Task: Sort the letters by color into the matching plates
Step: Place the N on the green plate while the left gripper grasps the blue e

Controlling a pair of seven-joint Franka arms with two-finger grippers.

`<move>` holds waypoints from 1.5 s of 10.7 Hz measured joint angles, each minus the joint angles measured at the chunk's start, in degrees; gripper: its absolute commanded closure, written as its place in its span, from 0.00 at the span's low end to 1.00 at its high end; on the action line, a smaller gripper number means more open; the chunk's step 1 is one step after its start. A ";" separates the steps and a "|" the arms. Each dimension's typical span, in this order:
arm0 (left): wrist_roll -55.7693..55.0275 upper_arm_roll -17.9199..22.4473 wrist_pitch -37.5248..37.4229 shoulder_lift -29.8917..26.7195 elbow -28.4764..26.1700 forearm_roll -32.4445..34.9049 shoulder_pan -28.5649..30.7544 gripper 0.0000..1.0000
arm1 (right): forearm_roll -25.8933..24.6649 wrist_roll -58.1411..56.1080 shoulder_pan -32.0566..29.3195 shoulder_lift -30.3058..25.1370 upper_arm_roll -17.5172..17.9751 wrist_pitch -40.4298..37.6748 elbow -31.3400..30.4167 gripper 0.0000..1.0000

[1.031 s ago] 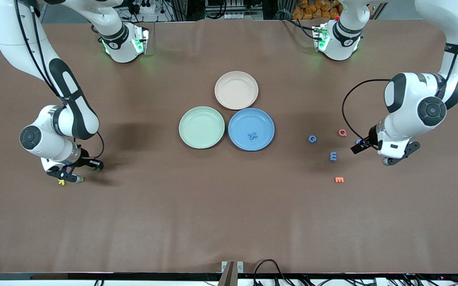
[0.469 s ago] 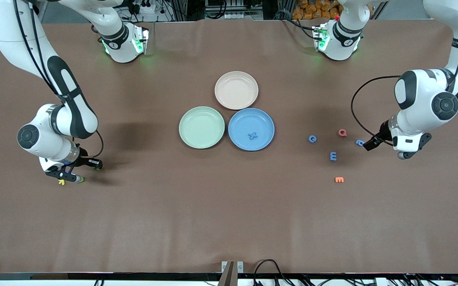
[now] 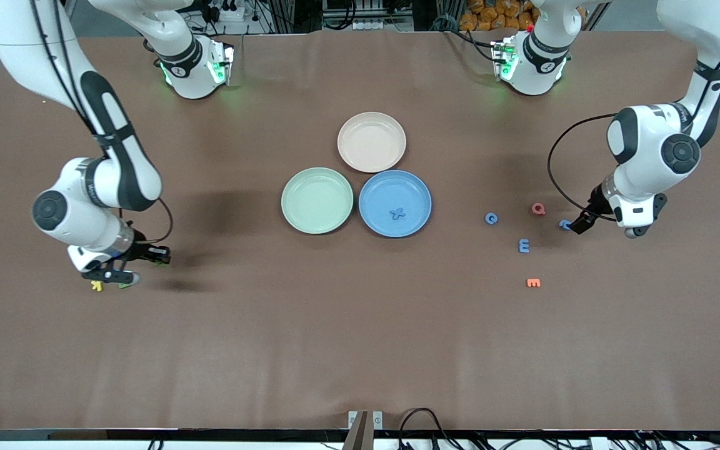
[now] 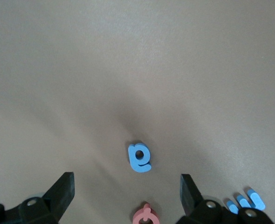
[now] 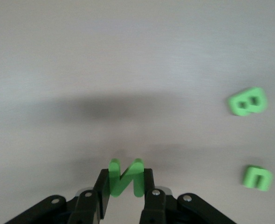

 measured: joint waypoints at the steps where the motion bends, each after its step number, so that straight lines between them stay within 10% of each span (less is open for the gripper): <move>1: -2.14 -0.04 1.57 0.18 -0.87 0.00 -0.41 0.00 | 0.00 0.00 2.40 -0.12 0.07 0.00 0.19 0.90; 10: -6.22 0.48 13.29 6.99 -1.72 -3.26 -1.31 0.00 | -0.52 -0.02 21.31 -2.18 1.53 -1.53 0.82 0.91; 15: -6.25 0.48 15.95 9.52 -1.21 -3.26 -1.50 0.00 | -10.63 6.81 25.41 -2.56 8.23 -3.85 0.78 0.92; 16: -6.25 0.48 16.02 9.78 -1.01 -3.26 -1.51 0.12 | -10.97 7.07 26.13 -2.56 9.01 -4.51 0.80 0.92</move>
